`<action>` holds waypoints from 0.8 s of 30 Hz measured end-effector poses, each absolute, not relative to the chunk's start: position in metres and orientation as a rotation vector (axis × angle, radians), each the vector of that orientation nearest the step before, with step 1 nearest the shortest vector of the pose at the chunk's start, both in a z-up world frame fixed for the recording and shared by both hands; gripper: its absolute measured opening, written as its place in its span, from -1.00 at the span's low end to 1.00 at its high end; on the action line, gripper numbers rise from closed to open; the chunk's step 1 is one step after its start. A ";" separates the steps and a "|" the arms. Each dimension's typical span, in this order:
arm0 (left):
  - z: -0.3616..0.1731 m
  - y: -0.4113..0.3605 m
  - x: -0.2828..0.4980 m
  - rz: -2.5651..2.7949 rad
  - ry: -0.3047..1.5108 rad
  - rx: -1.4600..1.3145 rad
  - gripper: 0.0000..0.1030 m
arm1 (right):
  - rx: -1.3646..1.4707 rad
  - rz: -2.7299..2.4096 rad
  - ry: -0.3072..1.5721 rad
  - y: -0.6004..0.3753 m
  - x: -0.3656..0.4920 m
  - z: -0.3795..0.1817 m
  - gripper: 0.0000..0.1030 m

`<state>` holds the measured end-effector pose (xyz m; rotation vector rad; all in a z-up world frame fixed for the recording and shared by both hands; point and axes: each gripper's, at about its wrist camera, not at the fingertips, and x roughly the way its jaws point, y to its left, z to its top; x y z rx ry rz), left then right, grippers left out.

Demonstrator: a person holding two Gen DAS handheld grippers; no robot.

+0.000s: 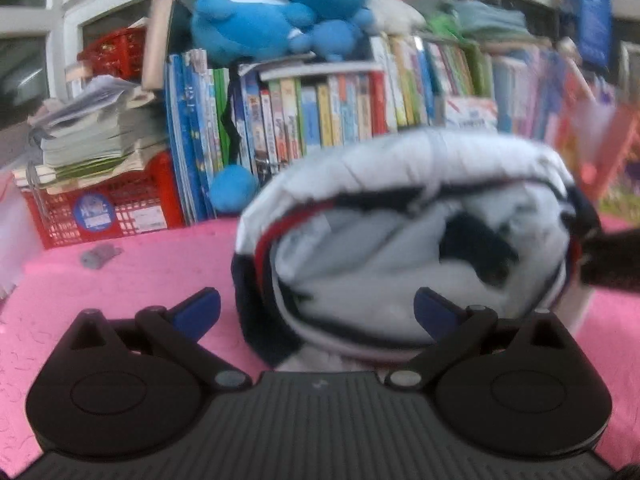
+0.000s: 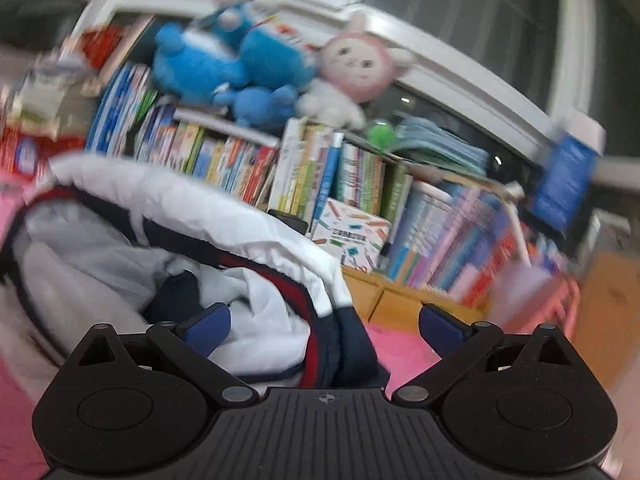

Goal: Fold clothes

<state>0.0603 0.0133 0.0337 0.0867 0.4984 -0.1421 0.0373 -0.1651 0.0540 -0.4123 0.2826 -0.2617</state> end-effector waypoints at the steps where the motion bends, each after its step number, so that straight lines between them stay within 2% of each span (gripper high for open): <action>1: 0.032 0.015 0.064 -0.151 0.506 0.068 1.00 | -0.463 -0.259 0.292 -0.164 0.050 0.051 0.88; 4: 0.025 0.019 0.071 -0.138 0.531 0.043 1.00 | -0.595 -0.225 0.281 -0.150 0.082 0.041 0.88; 6: 0.021 0.022 0.074 -0.120 0.526 0.057 1.00 | -0.708 -0.236 0.234 -0.138 0.107 0.035 0.99; 9: 0.023 0.028 0.086 -0.078 0.498 0.074 1.00 | -0.812 -0.281 0.223 -0.135 0.143 0.035 0.97; 15: 0.015 0.024 0.136 -0.005 0.462 0.133 1.00 | -0.436 -0.260 0.168 -0.175 0.125 0.098 0.68; 20: 0.023 0.032 0.141 0.038 0.408 0.109 1.00 | -0.355 -0.279 0.174 -0.208 0.102 0.110 0.70; 24: 0.046 0.042 0.123 0.015 0.335 0.072 1.00 | -0.329 -0.291 0.293 -0.232 0.094 0.085 0.78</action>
